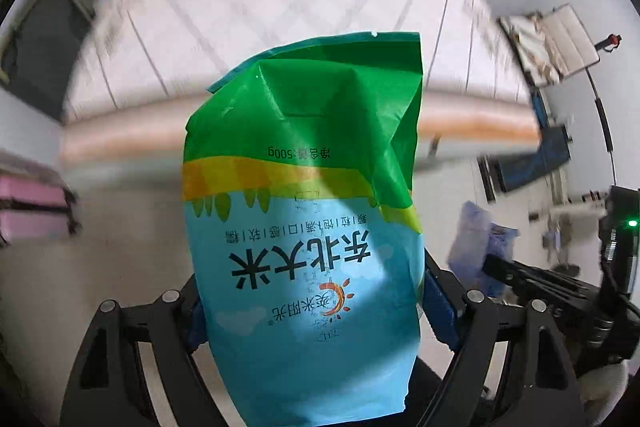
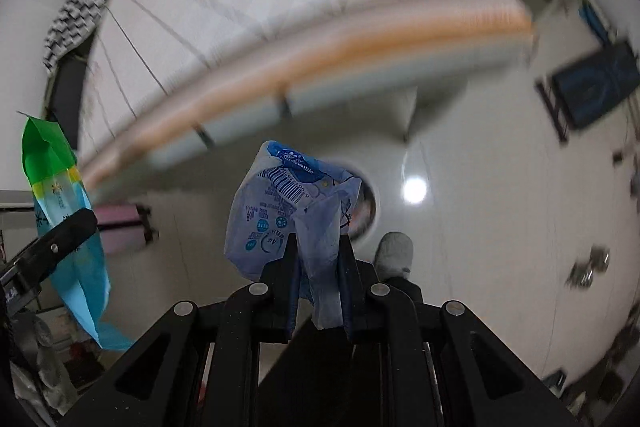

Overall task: Collect trash
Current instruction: 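Carry the rice bag and blue wrapper to the bin and release both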

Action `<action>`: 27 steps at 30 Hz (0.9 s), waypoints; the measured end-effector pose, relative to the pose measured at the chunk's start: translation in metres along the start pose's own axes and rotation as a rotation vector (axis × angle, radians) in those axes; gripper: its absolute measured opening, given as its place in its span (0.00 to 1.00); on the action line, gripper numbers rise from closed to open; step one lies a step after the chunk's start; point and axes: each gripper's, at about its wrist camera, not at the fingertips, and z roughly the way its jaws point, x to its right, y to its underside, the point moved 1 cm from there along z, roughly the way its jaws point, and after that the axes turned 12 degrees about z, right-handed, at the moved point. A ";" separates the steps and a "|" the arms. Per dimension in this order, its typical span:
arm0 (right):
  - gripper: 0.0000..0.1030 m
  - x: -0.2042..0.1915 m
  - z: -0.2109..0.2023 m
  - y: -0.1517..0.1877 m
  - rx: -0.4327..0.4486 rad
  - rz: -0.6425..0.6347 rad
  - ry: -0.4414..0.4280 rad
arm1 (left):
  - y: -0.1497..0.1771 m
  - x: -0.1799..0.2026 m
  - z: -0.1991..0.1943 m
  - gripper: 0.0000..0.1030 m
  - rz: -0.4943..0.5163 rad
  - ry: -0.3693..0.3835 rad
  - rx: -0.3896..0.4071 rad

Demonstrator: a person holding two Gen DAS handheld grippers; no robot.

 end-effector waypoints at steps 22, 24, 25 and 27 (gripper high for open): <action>0.33 0.112 0.427 -0.027 -0.247 0.033 0.016 | 0.016 -0.033 0.420 0.90 -0.214 0.241 -0.215; 0.57 0.111 0.432 -0.029 -0.243 0.043 -0.009 | 0.015 -0.035 0.411 0.90 -0.188 0.196 -0.207; 0.72 0.110 0.432 -0.030 -0.236 0.039 -0.012 | 0.017 -0.035 0.403 0.90 -0.175 0.172 -0.199; 0.84 0.110 0.427 -0.027 -0.223 0.030 -0.014 | 0.025 -0.035 0.387 0.90 -0.152 0.115 -0.178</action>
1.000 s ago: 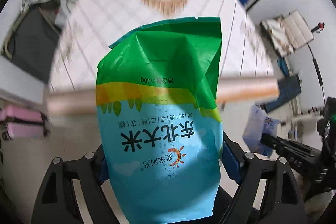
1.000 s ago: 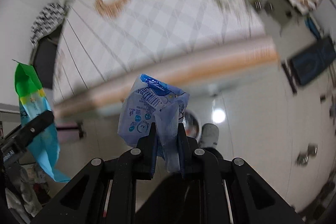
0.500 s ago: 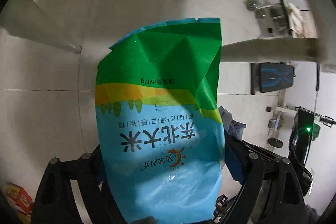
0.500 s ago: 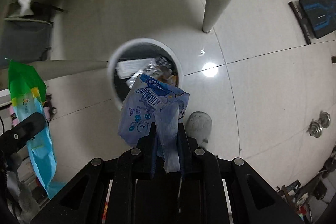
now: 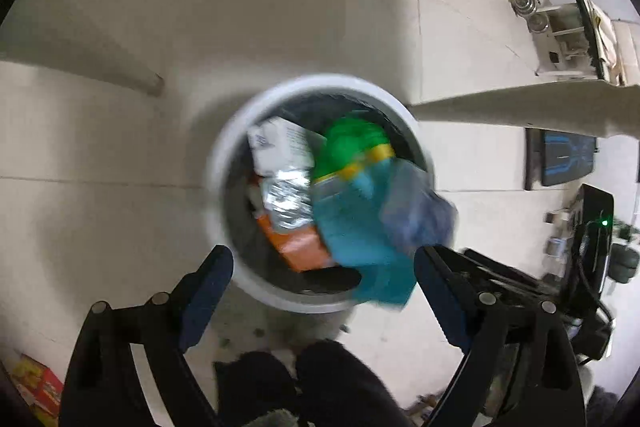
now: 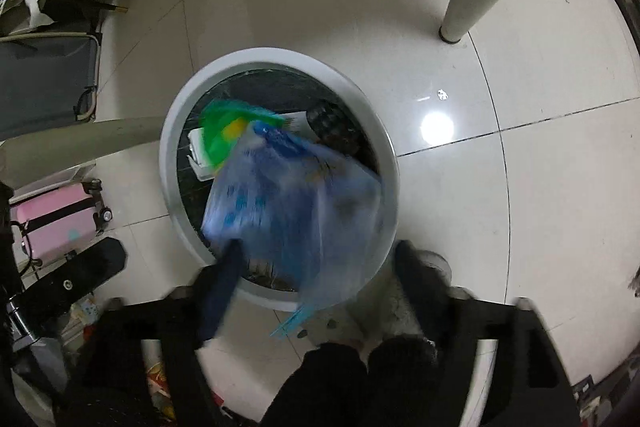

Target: Collect trash

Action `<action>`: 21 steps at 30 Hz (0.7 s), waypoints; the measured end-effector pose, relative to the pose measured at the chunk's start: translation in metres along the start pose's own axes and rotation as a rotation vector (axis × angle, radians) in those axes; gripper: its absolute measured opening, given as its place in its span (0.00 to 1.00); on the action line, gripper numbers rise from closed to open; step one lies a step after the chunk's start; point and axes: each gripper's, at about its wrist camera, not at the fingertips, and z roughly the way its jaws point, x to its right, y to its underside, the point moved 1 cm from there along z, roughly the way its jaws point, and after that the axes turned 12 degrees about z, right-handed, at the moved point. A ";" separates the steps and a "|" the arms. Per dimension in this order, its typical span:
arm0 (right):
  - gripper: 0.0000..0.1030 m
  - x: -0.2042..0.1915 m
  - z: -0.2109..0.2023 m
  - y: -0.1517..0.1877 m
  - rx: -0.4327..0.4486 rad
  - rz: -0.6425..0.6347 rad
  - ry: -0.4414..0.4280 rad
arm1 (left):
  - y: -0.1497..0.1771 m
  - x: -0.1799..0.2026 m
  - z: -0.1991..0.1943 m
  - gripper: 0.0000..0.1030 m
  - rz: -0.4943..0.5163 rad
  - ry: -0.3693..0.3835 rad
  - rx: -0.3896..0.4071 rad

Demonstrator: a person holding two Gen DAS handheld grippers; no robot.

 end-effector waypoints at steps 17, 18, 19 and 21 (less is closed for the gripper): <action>0.96 -0.078 -0.274 0.129 0.262 -0.268 0.127 | 0.100 0.051 -0.266 0.90 0.018 -0.167 0.149; 0.96 -0.081 -0.292 0.137 0.262 -0.271 0.119 | 0.107 0.060 -0.288 0.90 0.018 -0.156 0.156; 0.96 -0.085 -0.318 0.149 0.263 -0.277 0.106 | 0.109 0.064 -0.298 0.90 0.019 -0.151 0.161; 0.96 -0.092 -0.361 0.169 0.271 -0.285 0.092 | 0.118 0.080 -0.331 0.90 0.030 -0.142 0.176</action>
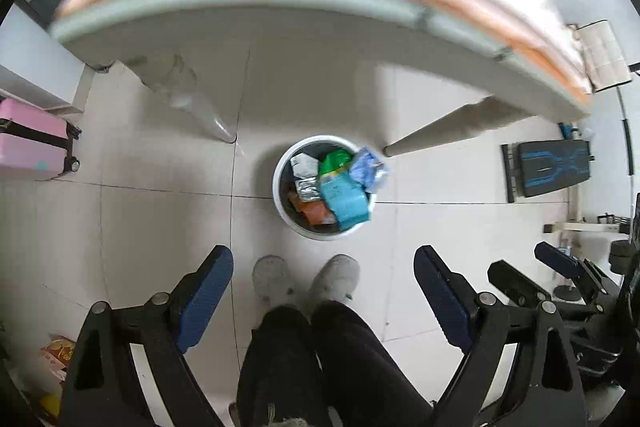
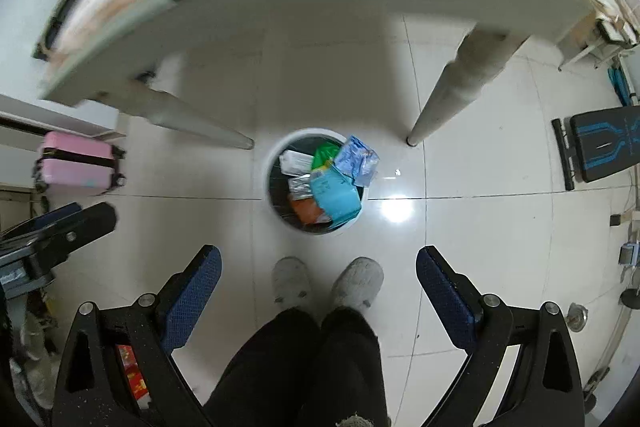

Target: Collect trash

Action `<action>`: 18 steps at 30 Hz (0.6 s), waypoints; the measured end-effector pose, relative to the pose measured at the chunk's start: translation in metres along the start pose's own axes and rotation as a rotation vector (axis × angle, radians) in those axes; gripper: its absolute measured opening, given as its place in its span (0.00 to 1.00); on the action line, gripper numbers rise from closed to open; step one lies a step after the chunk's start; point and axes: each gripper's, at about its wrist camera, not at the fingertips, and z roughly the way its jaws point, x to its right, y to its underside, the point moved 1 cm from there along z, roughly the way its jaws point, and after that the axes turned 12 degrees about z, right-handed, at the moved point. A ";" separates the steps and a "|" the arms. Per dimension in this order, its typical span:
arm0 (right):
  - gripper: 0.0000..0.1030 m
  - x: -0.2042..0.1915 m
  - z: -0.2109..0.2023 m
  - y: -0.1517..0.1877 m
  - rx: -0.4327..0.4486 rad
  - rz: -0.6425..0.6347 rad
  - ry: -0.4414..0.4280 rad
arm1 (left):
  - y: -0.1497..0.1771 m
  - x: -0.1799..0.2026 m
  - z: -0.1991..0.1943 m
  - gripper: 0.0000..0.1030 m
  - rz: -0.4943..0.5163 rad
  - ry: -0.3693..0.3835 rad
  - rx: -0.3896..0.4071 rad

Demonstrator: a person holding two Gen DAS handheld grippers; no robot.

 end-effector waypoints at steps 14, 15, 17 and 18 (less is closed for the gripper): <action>0.96 -0.002 -0.255 0.034 0.053 0.024 -0.141 | 0.021 0.059 -0.182 0.90 0.111 0.125 0.121; 0.96 -0.002 -0.271 0.037 0.064 0.016 -0.145 | 0.024 0.061 -0.187 0.90 0.113 0.141 0.129; 0.96 -0.003 -0.291 0.042 0.074 0.014 -0.160 | 0.026 0.065 -0.201 0.90 0.108 0.159 0.143; 0.96 -0.004 -0.299 0.044 0.073 0.012 -0.172 | 0.028 0.066 -0.208 0.90 0.110 0.168 0.152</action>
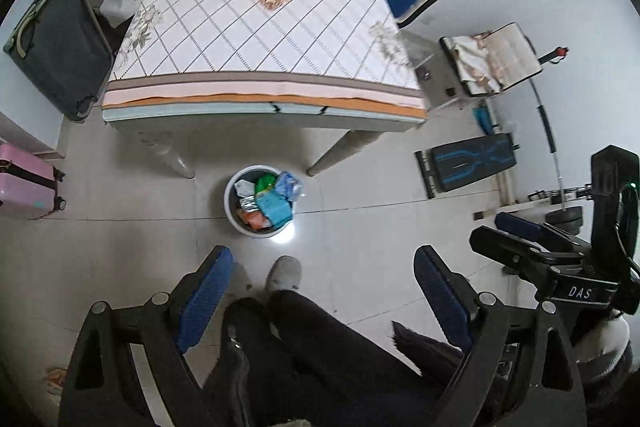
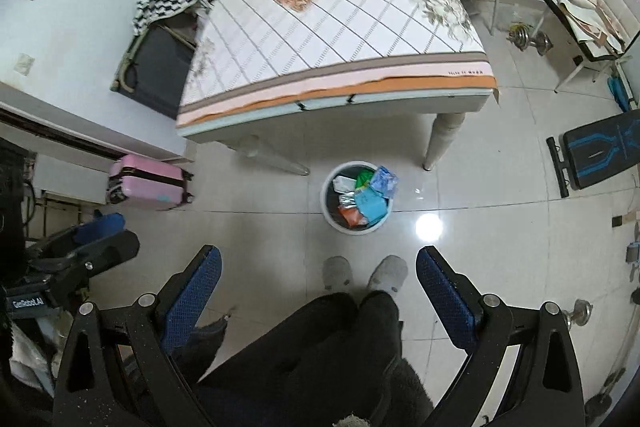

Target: Collect trash

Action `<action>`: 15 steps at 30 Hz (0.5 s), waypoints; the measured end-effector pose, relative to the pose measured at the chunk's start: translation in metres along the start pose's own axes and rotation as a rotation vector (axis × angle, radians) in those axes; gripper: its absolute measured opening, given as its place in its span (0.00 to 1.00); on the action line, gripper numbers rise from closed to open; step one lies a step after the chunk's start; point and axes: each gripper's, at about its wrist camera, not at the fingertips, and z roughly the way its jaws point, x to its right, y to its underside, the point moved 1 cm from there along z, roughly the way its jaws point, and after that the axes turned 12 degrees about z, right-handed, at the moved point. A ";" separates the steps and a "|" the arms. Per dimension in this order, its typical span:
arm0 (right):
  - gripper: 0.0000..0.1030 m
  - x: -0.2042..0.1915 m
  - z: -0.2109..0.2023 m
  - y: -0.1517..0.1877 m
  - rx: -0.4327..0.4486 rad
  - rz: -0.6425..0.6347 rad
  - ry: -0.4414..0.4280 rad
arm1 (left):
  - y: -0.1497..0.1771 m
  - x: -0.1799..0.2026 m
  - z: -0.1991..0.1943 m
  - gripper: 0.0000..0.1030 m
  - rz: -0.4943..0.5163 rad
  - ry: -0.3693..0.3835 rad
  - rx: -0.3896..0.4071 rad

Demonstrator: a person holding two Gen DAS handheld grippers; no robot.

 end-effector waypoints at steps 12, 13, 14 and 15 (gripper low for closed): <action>0.97 -0.021 -0.037 0.025 -0.021 -0.046 -0.077 | 0.007 0.021 -0.059 0.90 -0.011 0.027 0.098; 1.00 -0.021 -0.038 0.026 -0.023 -0.048 -0.081 | 0.008 0.021 -0.061 0.90 -0.013 0.025 0.104; 1.00 -0.023 -0.040 0.027 -0.022 -0.051 -0.083 | 0.008 0.021 -0.062 0.90 -0.014 0.023 0.109; 1.00 -0.023 -0.040 0.028 -0.023 -0.053 -0.084 | 0.009 0.021 -0.064 0.90 -0.015 0.021 0.113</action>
